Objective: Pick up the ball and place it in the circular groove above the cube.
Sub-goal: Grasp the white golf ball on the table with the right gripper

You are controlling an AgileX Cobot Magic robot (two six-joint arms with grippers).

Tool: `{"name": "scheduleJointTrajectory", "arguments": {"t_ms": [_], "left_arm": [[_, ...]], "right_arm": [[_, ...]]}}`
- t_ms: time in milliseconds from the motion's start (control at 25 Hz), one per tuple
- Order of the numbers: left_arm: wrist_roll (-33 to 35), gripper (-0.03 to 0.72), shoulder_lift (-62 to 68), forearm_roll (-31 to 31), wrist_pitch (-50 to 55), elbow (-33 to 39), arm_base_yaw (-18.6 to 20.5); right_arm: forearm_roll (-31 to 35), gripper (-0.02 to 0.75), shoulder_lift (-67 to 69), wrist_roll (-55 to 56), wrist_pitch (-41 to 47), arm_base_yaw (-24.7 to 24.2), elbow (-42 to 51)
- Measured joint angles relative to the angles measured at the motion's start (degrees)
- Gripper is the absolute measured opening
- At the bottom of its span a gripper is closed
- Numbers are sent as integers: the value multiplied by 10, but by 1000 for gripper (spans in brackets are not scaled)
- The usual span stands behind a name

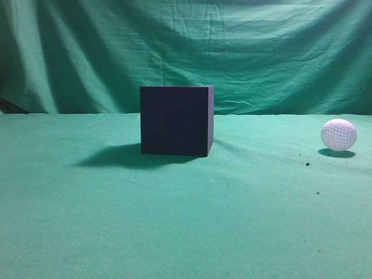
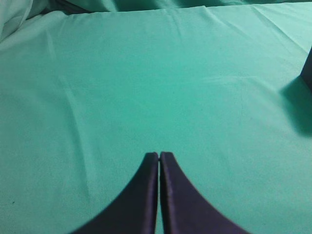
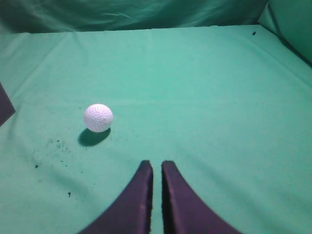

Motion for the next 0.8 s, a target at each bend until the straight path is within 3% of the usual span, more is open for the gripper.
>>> {"name": "scheduleJointTrajectory", "arguments": {"t_ms": [800], "left_arm": [[0,0,0,0,0,0,0]], "right_arm": [[-4,50,0,0,-1,0,0]]}}
